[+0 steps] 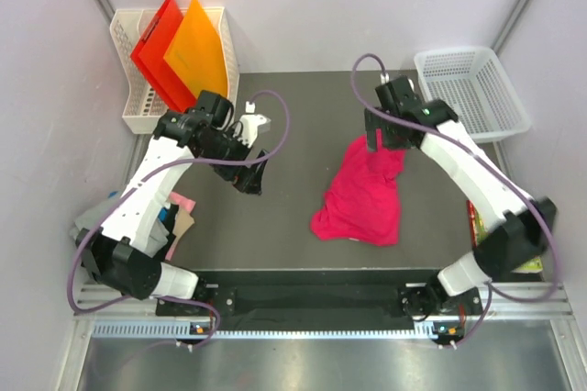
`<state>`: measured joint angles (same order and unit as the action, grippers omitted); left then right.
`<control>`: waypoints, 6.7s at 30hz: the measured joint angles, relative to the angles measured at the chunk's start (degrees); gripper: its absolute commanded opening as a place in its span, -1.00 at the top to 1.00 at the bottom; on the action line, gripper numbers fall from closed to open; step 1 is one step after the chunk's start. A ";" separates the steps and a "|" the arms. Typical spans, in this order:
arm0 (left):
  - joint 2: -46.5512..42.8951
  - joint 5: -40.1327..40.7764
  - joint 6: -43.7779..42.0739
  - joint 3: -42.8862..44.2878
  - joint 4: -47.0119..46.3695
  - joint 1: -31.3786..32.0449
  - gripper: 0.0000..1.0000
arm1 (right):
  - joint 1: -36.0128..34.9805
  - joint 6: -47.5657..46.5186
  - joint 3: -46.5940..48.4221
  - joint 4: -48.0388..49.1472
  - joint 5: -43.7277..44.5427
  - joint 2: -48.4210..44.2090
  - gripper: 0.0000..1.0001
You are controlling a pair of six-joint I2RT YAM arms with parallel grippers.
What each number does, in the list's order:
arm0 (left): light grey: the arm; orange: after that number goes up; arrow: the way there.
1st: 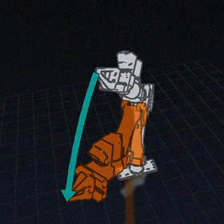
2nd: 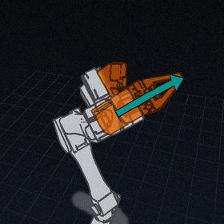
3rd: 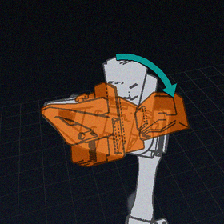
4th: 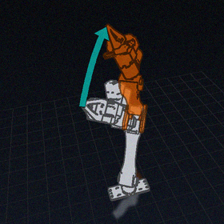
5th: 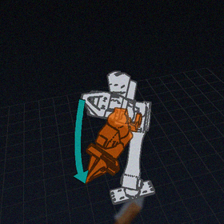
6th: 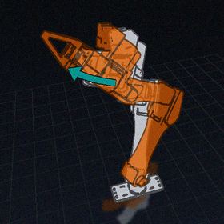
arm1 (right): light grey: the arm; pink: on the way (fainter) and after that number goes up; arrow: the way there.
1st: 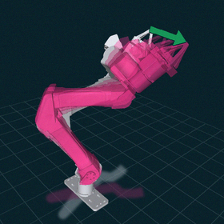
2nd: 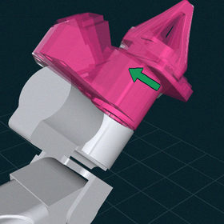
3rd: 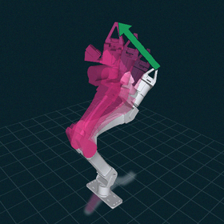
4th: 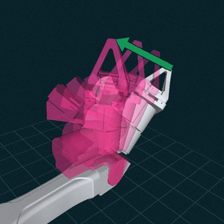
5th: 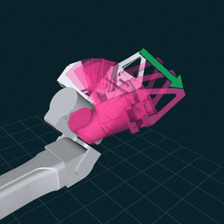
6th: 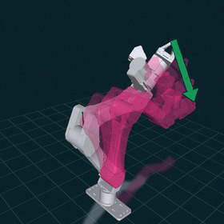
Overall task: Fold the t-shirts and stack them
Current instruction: Flatten out the tshirt
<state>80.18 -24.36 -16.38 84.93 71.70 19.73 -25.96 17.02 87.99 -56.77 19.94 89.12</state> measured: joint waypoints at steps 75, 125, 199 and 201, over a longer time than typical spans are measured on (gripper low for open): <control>-6.10 13.68 0.22 -3.93 -2.23 -5.84 -0.98 | -18.75 17.86 -25.86 0.92 -12.31 -10.10 1.00; -9.62 -4.70 1.60 -4.50 -0.13 -9.92 -0.92 | -8.74 3.06 -4.52 3.32 -14.51 3.93 1.00; 10.14 6.34 4.22 -3.15 -7.28 5.07 -0.89 | 2.08 5.01 -24.94 18.14 -31.06 7.82 0.35; 9.92 6.40 4.22 -3.15 -7.23 5.07 -0.89 | 2.08 5.55 -25.49 18.69 -33.14 7.82 0.38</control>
<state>90.11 -17.96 -12.16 81.78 64.47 24.80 -23.88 22.57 62.50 -38.09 -13.19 96.95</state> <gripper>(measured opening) 0.943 0.333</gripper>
